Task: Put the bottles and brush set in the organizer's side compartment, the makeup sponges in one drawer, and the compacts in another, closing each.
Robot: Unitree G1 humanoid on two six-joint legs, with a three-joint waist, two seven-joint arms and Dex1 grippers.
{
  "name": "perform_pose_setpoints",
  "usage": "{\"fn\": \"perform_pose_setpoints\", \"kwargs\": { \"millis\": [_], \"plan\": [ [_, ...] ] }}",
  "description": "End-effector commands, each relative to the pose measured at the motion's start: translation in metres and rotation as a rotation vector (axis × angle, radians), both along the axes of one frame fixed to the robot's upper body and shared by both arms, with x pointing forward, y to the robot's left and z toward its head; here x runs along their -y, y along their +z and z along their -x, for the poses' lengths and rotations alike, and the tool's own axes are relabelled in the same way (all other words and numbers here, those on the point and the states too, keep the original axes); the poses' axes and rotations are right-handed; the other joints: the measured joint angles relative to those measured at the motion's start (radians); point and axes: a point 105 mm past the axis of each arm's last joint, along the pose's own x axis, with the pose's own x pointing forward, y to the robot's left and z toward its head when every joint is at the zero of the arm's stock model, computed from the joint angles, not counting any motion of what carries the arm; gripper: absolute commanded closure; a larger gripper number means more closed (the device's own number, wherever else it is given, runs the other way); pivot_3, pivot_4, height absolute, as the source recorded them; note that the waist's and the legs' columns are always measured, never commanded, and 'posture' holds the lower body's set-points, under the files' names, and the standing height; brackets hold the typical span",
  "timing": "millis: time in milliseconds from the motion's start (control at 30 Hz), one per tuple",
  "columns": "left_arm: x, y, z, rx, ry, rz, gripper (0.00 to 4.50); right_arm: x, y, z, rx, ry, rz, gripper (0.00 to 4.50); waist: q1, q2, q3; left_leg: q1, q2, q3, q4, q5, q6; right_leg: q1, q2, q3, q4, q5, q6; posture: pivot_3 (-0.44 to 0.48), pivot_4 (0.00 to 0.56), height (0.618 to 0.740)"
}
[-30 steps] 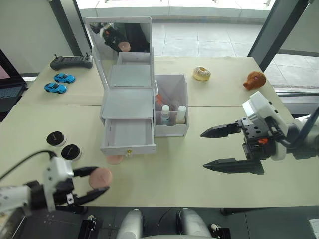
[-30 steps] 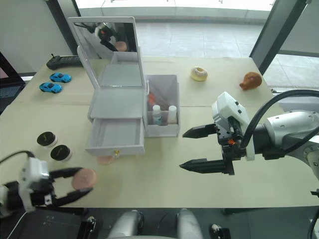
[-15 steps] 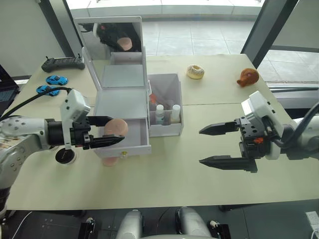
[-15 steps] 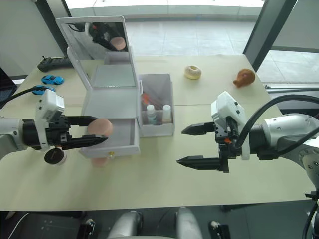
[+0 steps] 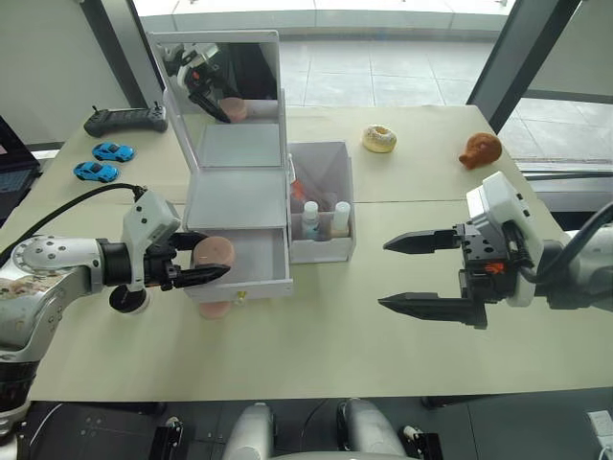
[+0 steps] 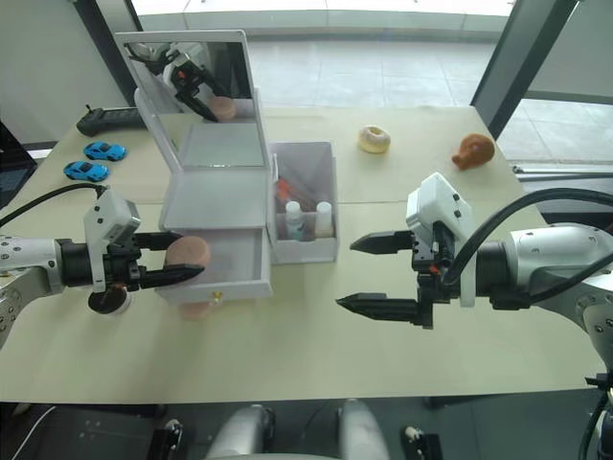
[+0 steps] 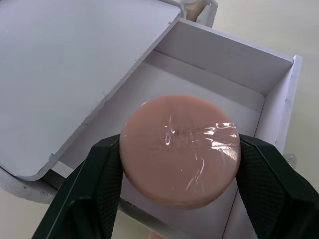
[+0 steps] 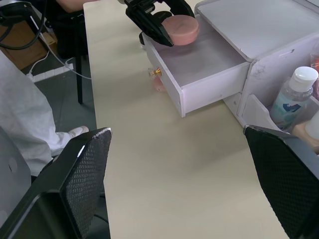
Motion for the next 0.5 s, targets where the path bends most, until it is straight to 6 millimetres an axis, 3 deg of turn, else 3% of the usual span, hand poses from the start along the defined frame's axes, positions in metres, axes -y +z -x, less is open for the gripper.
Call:
{"fn": "perform_pose_setpoints", "kwargs": {
  "millis": [33,500],
  "plan": [
    [0.0005,0.0116,-0.0044,0.058,0.013,0.013,1.45,-0.0023,0.0070,0.0006,0.034,0.014,-0.015,0.00,0.000,0.000,0.000,0.000,0.000,0.000,0.000,0.000,0.000,0.000,0.000,0.000,0.000,0.000,0.000,0.000,0.150,0.740],
    [0.0076,0.0104,-0.0026,0.057,-0.014,0.033,1.45,-0.0005,0.0053,-0.0003,0.030,-0.002,-0.007,0.00,0.000,0.000,0.000,0.000,0.000,0.000,0.000,0.000,0.000,0.000,0.000,0.000,0.000,0.000,0.000,0.000,0.150,0.740]
  ]
}}
